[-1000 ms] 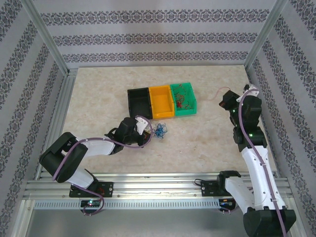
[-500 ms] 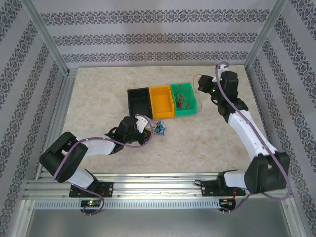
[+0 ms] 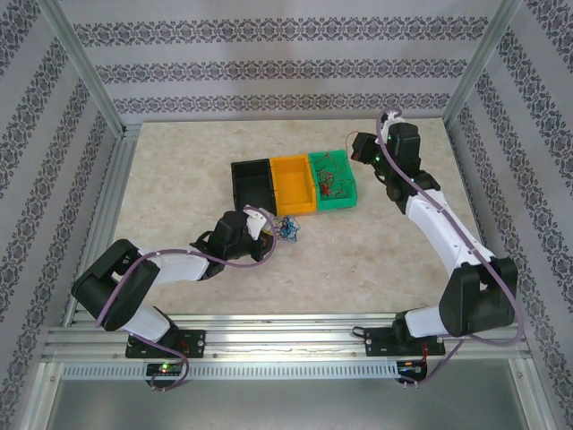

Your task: Untangle the cables

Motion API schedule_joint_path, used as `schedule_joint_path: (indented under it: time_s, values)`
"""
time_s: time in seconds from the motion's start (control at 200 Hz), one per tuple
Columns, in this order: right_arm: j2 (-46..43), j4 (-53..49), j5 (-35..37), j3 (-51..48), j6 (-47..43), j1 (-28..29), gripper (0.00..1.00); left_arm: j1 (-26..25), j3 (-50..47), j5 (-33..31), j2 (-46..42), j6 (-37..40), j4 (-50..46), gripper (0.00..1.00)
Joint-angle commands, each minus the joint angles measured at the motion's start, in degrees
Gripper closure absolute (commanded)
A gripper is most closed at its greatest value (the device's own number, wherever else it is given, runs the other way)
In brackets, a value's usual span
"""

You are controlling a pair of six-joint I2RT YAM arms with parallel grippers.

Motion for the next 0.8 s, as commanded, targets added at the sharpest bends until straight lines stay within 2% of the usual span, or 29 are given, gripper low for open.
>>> schedule_joint_path:
  time_s: [0.0,0.195,0.345,0.415,0.63,0.794]
  values:
    - [-5.35,0.16,6.12,1.23,-2.03,0.78,1.0,-0.38,-1.03,-1.08,-0.02,-0.97,3.31,1.0]
    - [-10.92,-0.56,10.06,-0.85,-1.62,1.08,1.0,-0.37,-0.39,-0.72,1.29,-1.1,3.55,1.0]
    - [-15.9,-1.48,17.41,-2.49,-1.6,1.9,1.0,-0.38,0.27,-0.28,2.07,-0.97,2.98,1.0]
    - [-17.28,-1.39,18.37,-3.24,-1.59,1.91,1.0,-0.38,0.26,-0.36,2.06,-0.97,3.12,1.0]
    - [-16.7,-0.79,15.49,-3.27,-2.25,1.79,1.0,-0.33,0.52,0.15,2.32,-0.79,2.96,1.0]
    - [-16.66,-0.38,22.06,-2.4,-6.58,2.2,1.0,-0.37,0.7,-0.11,2.49,-0.88,2.7,1.0]
